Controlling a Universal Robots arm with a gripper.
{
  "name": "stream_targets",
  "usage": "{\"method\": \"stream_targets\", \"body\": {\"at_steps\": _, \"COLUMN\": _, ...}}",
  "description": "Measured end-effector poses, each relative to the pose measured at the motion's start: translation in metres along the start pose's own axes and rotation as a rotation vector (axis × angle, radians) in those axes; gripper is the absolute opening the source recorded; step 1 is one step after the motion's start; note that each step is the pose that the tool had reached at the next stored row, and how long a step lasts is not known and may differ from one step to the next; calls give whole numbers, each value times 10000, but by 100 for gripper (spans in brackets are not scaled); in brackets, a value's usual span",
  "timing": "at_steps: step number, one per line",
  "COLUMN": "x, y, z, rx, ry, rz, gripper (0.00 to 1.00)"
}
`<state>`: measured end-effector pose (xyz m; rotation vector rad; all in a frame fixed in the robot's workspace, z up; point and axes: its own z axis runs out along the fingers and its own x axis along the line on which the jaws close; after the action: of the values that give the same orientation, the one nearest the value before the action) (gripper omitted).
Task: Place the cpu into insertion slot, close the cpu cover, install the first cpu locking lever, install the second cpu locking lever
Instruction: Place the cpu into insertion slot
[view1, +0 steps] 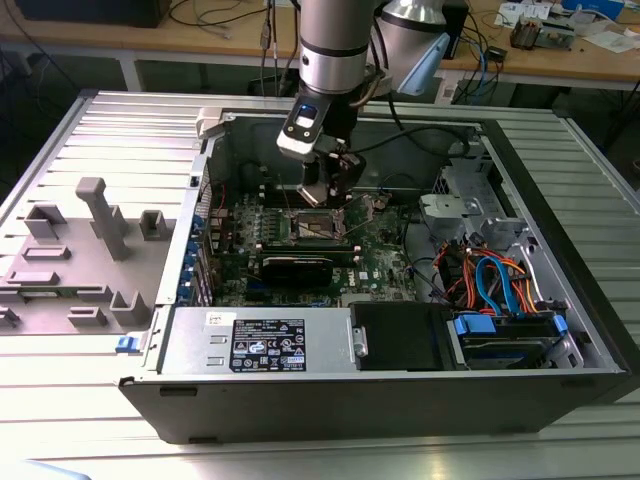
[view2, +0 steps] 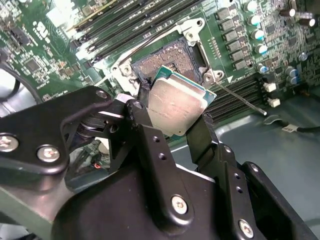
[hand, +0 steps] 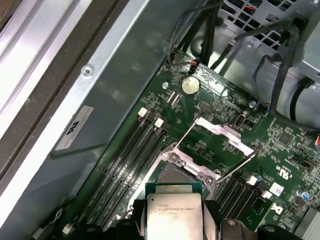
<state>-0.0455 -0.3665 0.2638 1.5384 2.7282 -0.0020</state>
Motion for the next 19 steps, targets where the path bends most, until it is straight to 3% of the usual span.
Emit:
{"method": "stream_targets", "body": {"at_steps": 9, "x": 0, "y": 0, "z": 0, "rx": 16, "ry": -6, "rz": 1681, "gripper": 55}}
{"method": "stream_targets", "body": {"at_steps": 16, "x": 0, "y": 0, "z": 1, "rx": 24, "ry": -10, "rz": 2638, "gripper": 55}}
{"method": "stream_targets", "body": {"at_steps": 19, "x": 0, "y": 0, "z": 3, "rx": 30, "ry": -12, "rz": 3327, "gripper": 55}}
